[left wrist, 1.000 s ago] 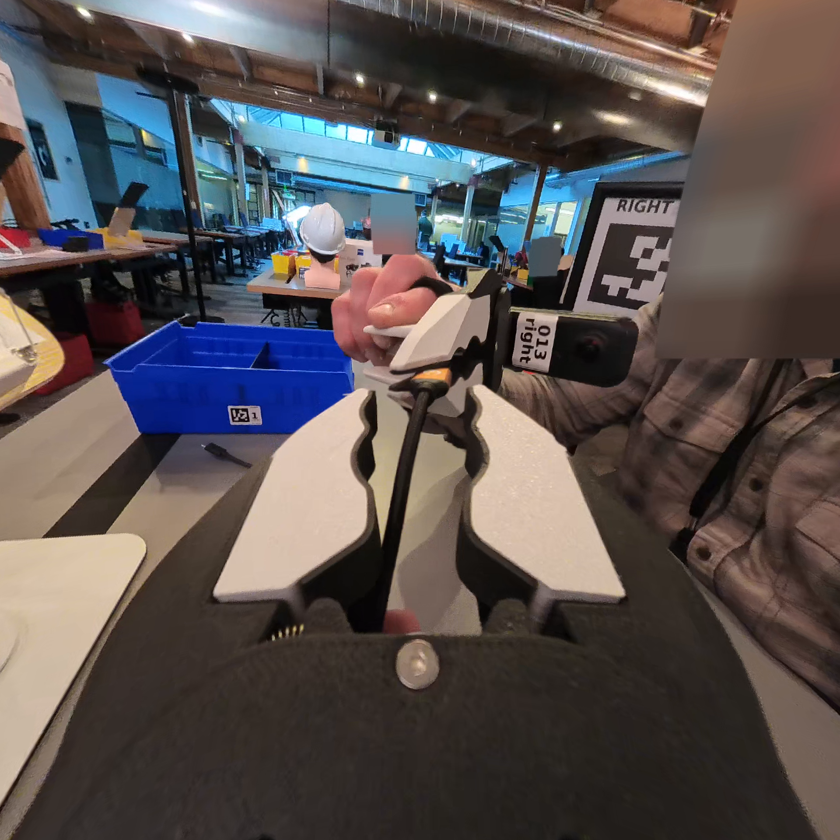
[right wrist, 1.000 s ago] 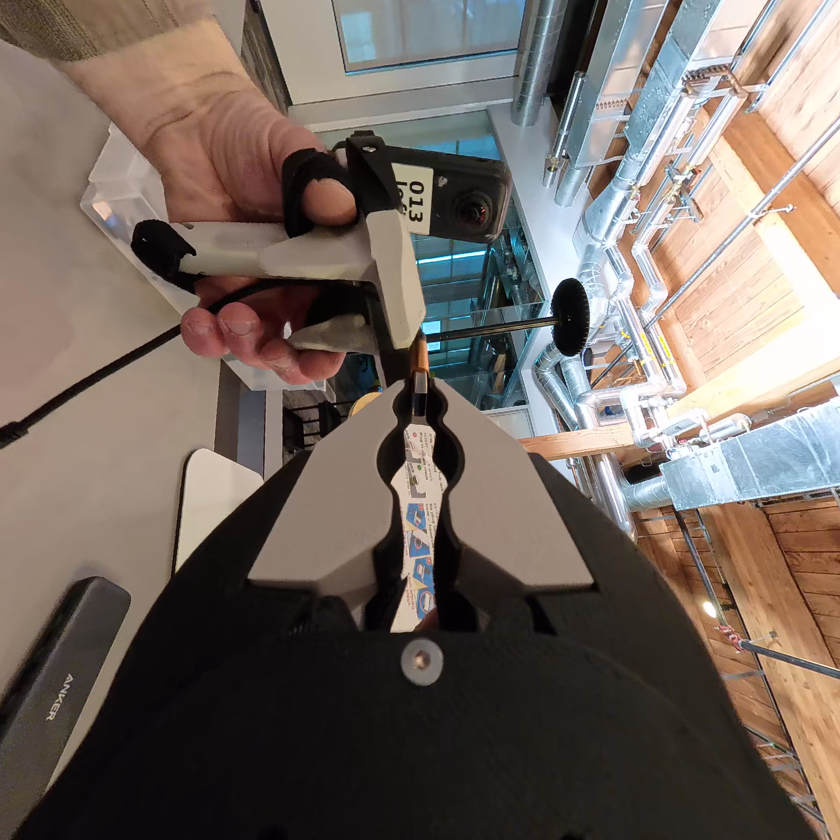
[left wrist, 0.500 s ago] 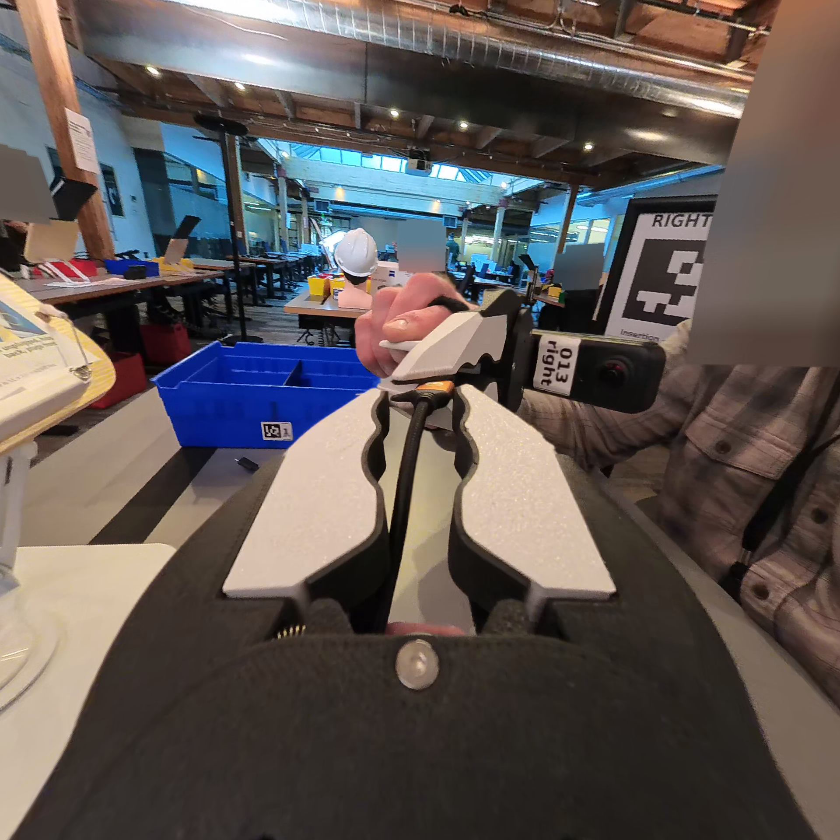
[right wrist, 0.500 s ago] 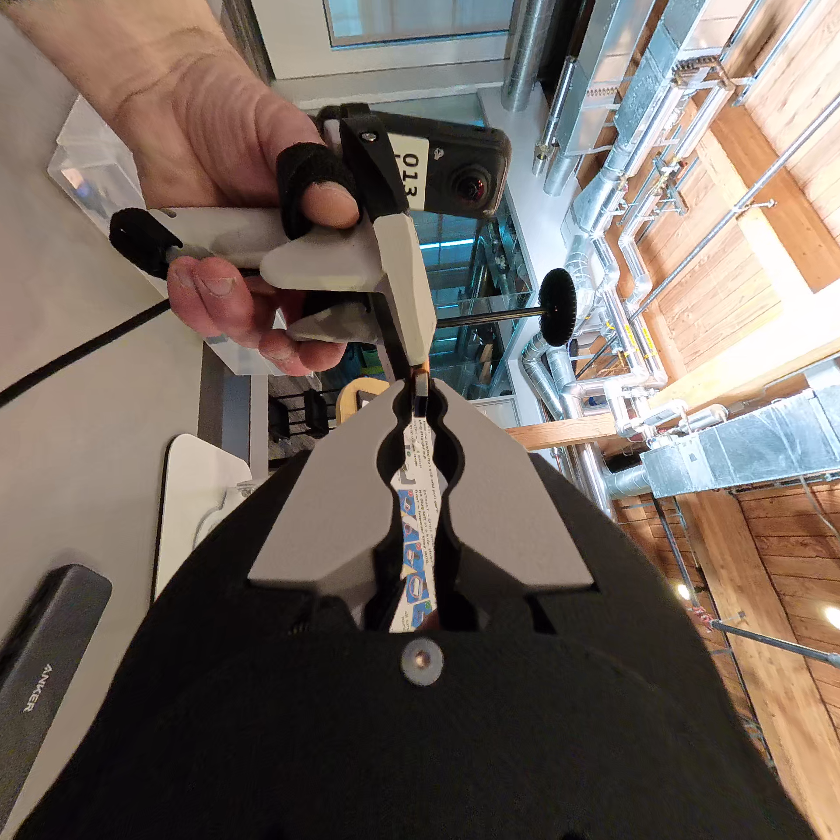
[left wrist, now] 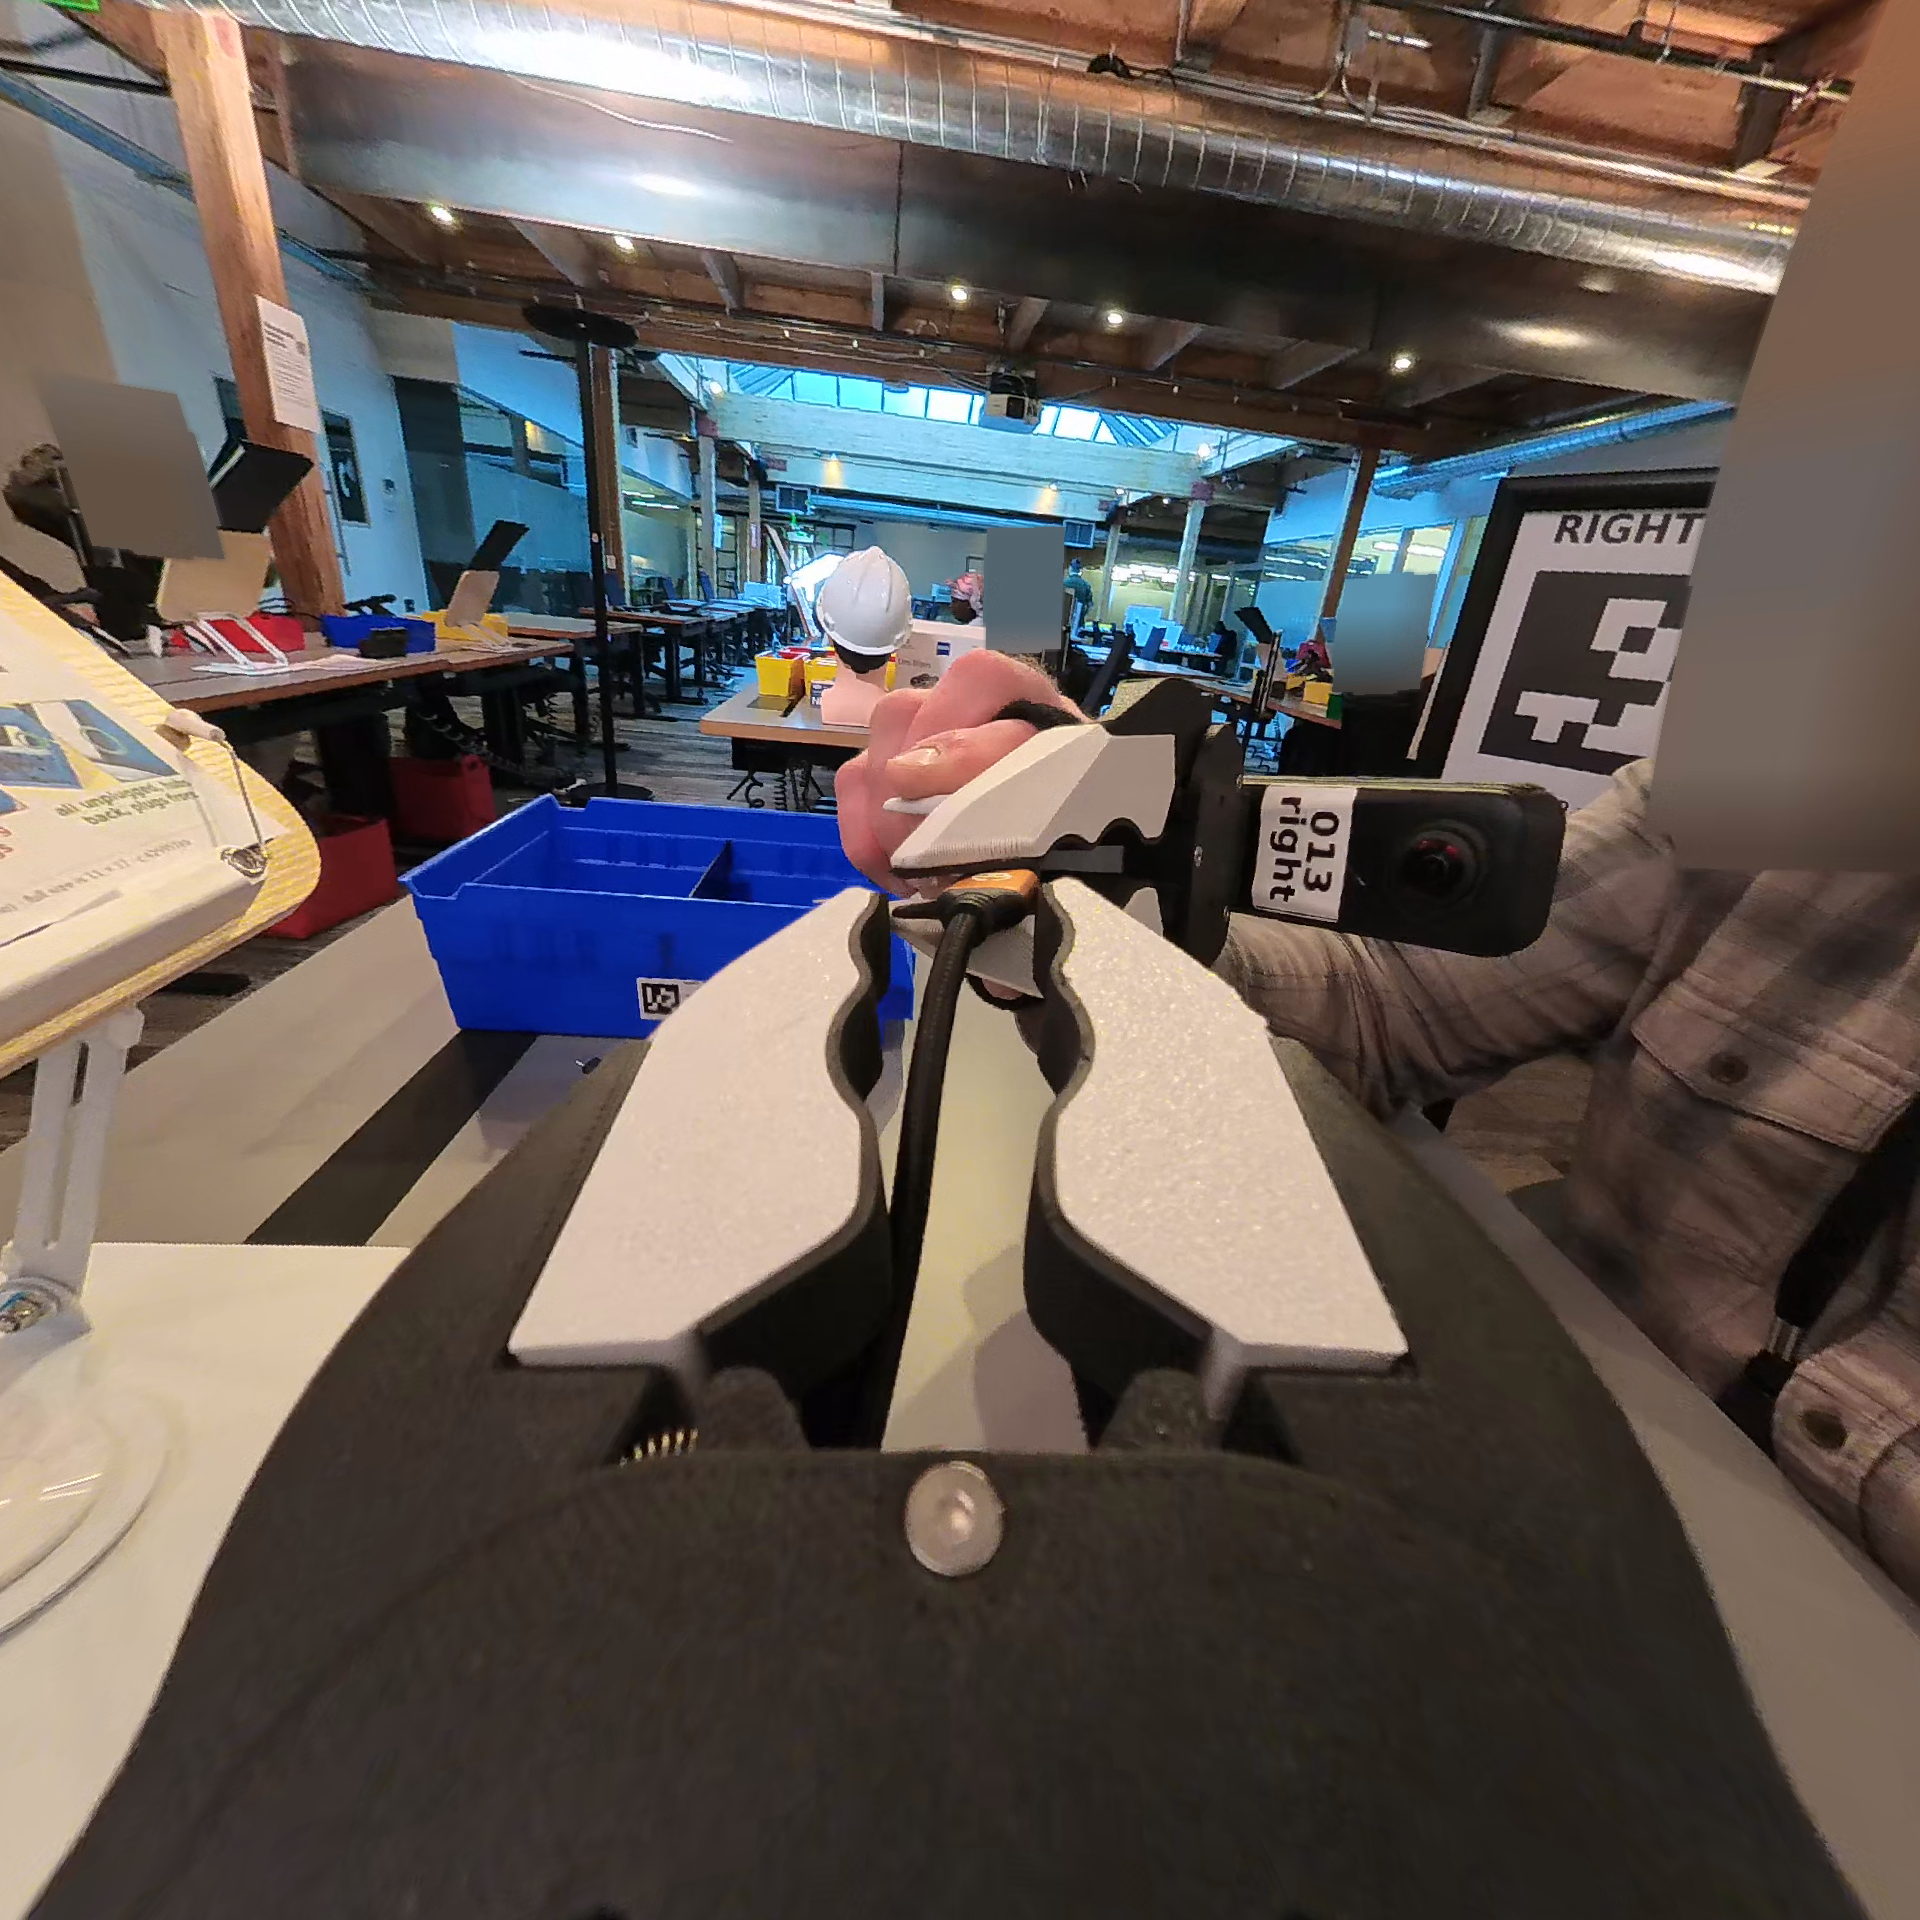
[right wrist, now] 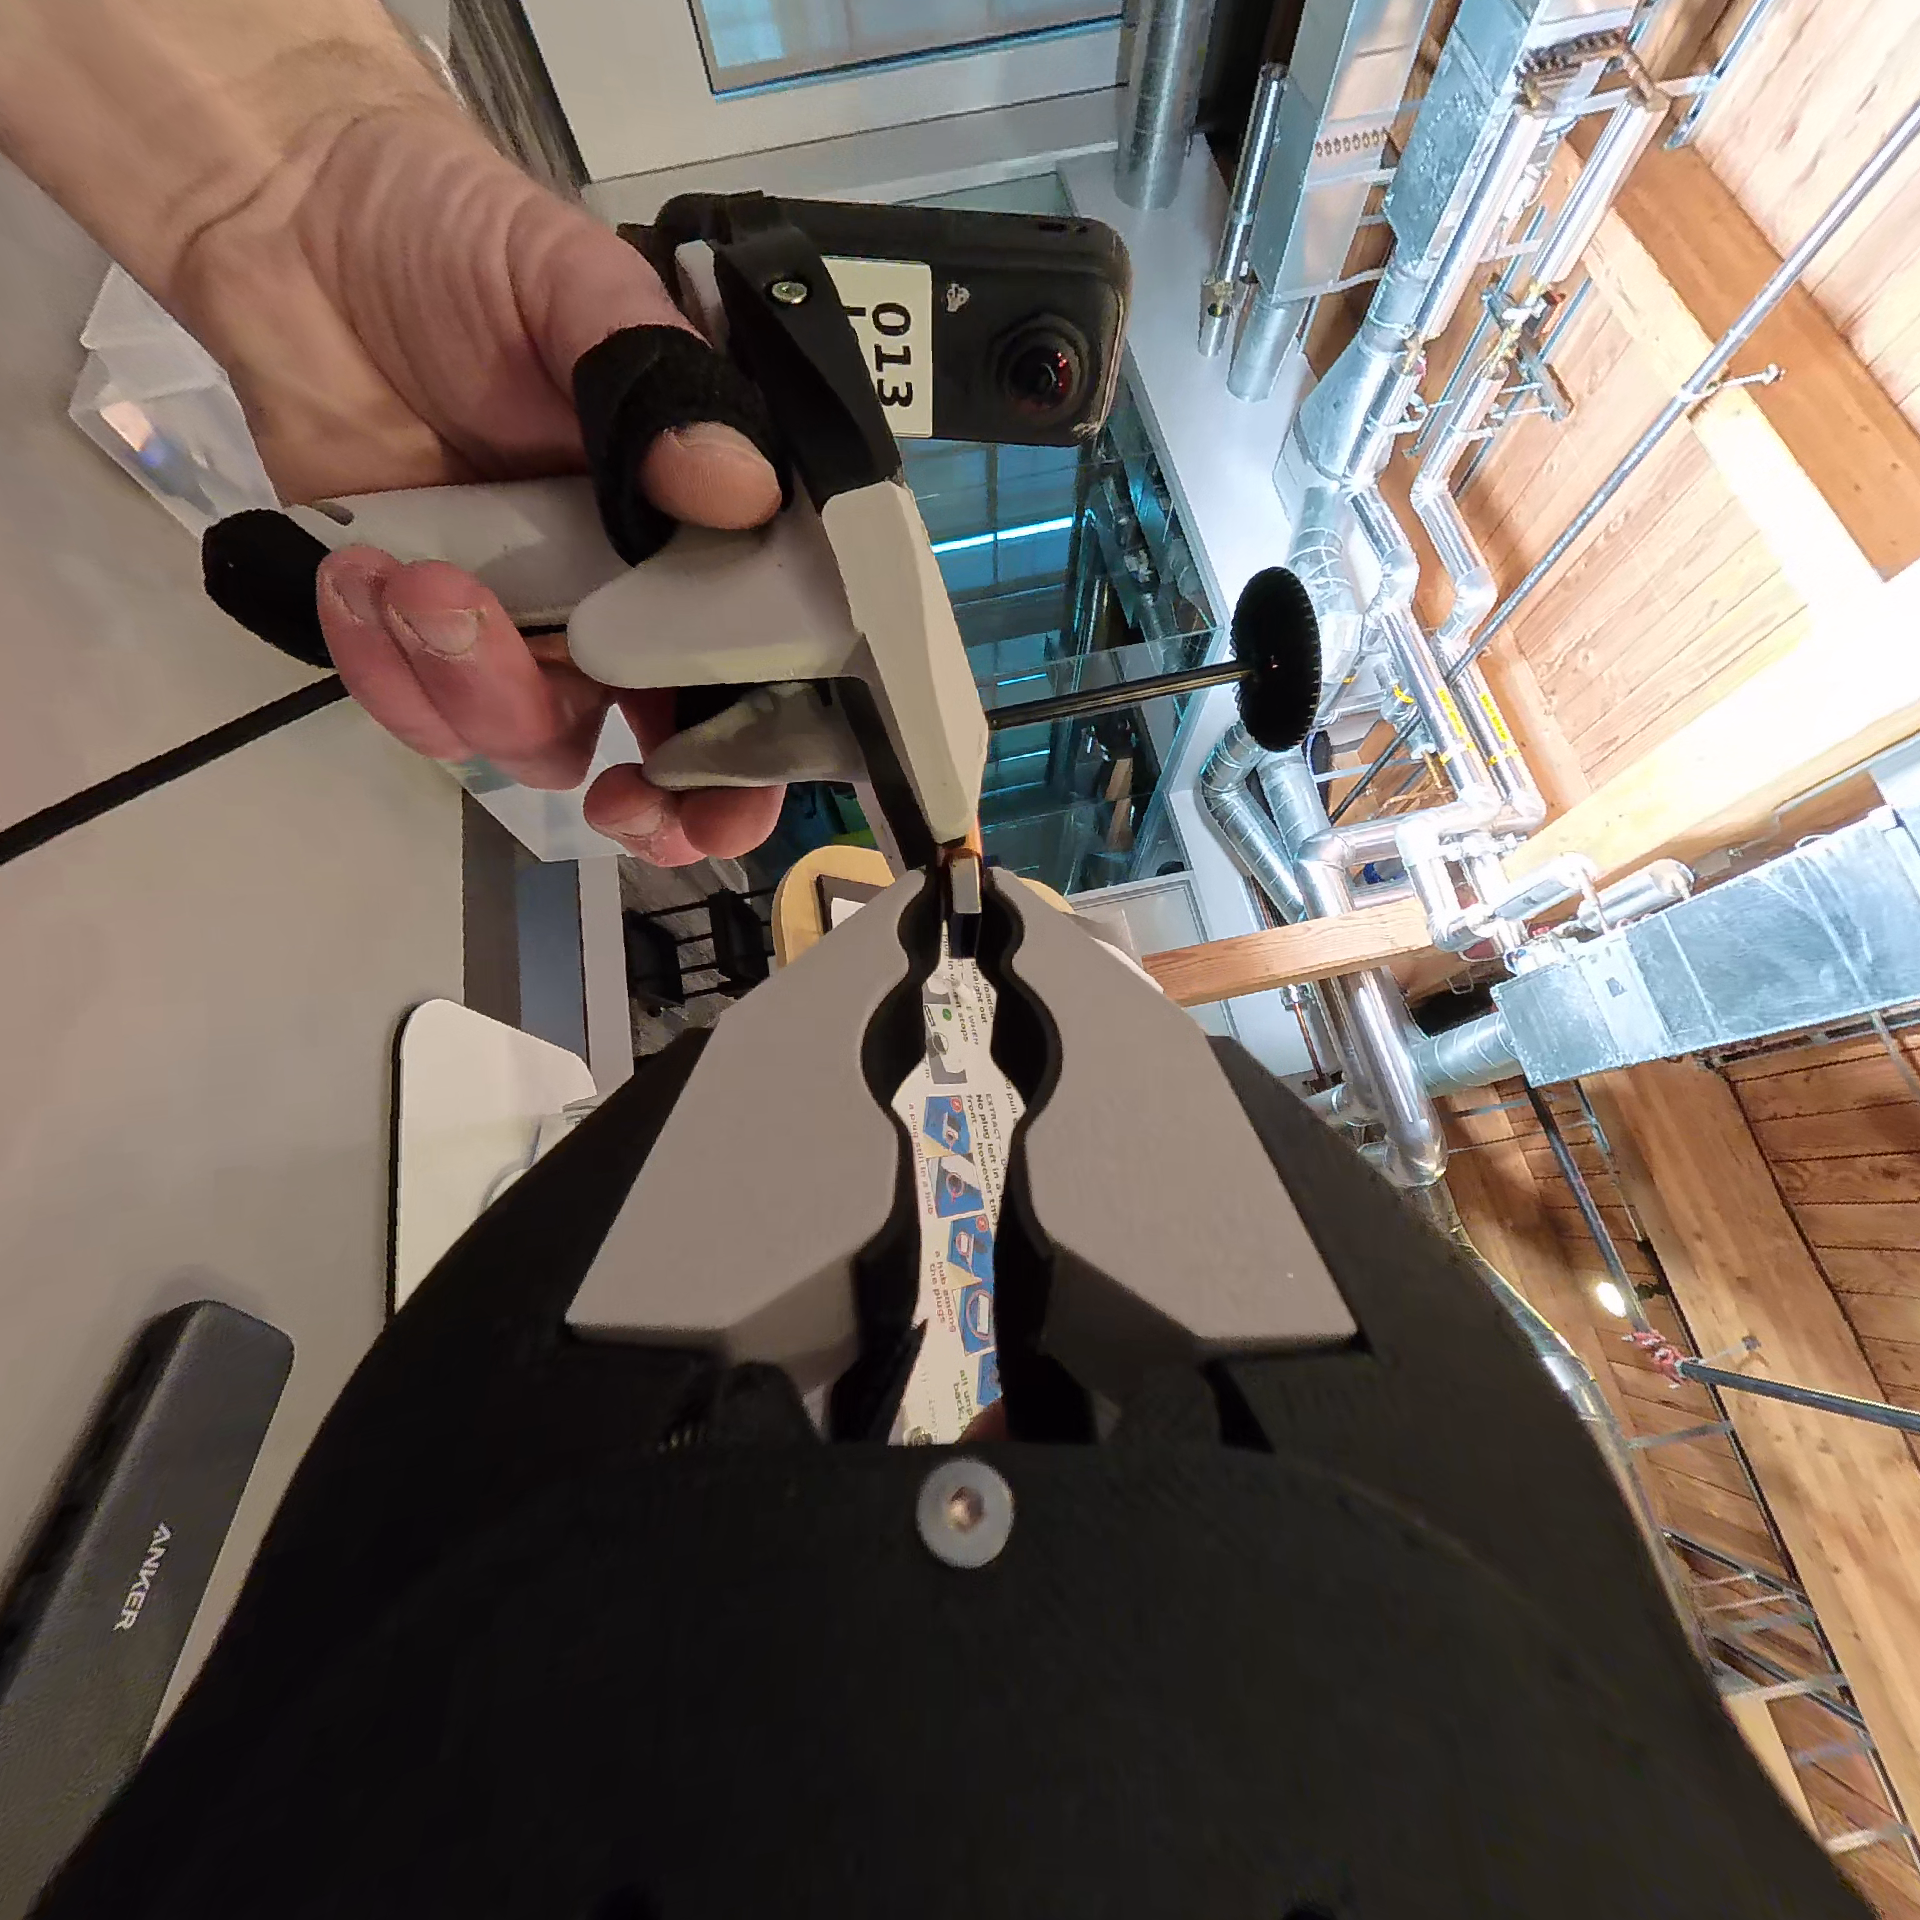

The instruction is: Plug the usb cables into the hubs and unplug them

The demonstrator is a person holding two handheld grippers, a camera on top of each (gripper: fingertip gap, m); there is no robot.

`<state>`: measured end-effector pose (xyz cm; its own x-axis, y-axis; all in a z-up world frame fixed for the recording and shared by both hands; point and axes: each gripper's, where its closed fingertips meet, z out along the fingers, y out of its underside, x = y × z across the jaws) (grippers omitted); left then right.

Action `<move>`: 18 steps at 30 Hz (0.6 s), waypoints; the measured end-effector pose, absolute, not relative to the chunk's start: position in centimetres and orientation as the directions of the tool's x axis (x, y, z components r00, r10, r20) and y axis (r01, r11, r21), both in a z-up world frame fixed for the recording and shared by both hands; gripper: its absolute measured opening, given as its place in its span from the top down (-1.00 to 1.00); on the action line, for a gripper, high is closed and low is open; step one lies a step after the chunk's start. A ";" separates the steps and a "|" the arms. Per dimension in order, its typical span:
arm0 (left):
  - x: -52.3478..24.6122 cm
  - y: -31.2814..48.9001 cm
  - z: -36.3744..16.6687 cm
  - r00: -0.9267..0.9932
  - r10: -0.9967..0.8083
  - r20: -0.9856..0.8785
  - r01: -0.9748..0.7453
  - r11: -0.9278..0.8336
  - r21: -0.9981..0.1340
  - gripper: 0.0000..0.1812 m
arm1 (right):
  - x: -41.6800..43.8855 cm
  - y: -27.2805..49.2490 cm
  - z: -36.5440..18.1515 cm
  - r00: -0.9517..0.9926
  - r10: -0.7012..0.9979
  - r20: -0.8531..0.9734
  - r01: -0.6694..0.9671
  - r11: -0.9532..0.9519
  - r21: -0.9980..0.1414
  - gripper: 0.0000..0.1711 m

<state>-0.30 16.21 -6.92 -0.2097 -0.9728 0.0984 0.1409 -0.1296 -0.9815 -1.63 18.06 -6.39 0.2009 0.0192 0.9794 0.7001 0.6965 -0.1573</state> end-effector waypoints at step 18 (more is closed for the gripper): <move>-0.3 16.3 -7.1 -0.219 -0.967 0.128 0.122 -0.158 -0.980 0.83 | -1.3 17.6 -6.6 0.127 0.011 0.992 0.696 0.711 -0.097 0.94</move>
